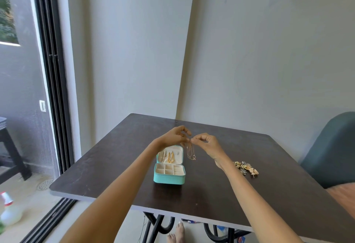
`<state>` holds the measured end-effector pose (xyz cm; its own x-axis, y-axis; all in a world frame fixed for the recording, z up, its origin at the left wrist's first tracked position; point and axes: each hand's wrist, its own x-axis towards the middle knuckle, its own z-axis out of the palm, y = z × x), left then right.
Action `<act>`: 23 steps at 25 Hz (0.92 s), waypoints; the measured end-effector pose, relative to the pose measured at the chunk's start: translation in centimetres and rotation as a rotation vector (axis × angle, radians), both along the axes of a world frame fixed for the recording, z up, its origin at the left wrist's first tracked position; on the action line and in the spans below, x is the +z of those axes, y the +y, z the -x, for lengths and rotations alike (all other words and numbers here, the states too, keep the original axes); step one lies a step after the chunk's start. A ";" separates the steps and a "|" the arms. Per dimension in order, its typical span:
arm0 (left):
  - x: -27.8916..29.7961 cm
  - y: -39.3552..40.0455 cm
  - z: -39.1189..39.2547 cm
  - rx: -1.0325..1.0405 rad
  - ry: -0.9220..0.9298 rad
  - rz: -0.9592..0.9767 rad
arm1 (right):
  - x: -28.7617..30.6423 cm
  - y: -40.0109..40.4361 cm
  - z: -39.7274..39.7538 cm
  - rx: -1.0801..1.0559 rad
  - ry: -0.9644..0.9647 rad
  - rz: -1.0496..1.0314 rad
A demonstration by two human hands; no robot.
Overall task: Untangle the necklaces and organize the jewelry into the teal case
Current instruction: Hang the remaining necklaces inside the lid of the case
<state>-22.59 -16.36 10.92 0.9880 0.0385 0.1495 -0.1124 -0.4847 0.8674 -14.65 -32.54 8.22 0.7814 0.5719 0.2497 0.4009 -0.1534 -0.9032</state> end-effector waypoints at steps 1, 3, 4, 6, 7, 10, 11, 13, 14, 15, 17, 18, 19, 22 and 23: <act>-0.2 0.5 0.2 0.018 0.002 0.023 | 0.1 0.3 0.1 0.006 -0.002 0.001; -1.1 1.6 0.3 0.069 0.015 0.041 | 0.0 0.9 0.3 0.012 -0.004 0.008; -1.7 2.2 0.2 0.122 0.018 0.030 | -0.2 1.2 0.3 0.013 -0.001 0.008; -3.3 3.5 -0.1 0.311 0.020 -0.017 | -0.6 1.5 0.3 0.012 0.012 0.006; -4.1 4.2 -0.2 0.416 0.035 -0.033 | -0.7 1.7 0.3 0.014 0.017 0.007; -6.8 5.8 -0.5 0.563 0.156 -0.009 | -0.9 2.3 0.2 0.028 0.026 0.004; -7.5 6.0 -0.6 0.562 0.209 0.012 | -0.9 2.5 0.1 0.033 0.027 0.001; -8.5 6.3 -0.9 0.543 0.302 0.029 | -1.1 2.8 0.0 0.038 0.026 -0.001; -8.7 6.3 -1.1 0.534 0.322 0.032 | -1.2 2.9 -0.1 0.035 0.025 0.000; -8.9 6.4 -1.3 0.530 0.331 0.046 | -1.4 2.9 -0.1 0.032 0.024 0.001; -8.9 6.7 -1.6 0.519 0.341 0.086 | -1.6 3.0 -0.3 0.024 0.022 0.014; -8.8 6.9 -1.6 0.510 0.345 0.096 | -1.7 3.0 -0.3 0.022 0.024 0.024; -8.8 7.0 -1.5 0.501 0.346 0.098 | -1.8 3.1 -0.3 0.022 0.027 0.030; -9.0 7.3 -0.7 0.470 0.307 0.214 | -2.1 3.2 -0.3 0.019 0.024 0.032; -9.1 7.3 -0.2 0.445 0.278 0.285 | -2.3 3.2 -0.2 0.019 0.020 0.035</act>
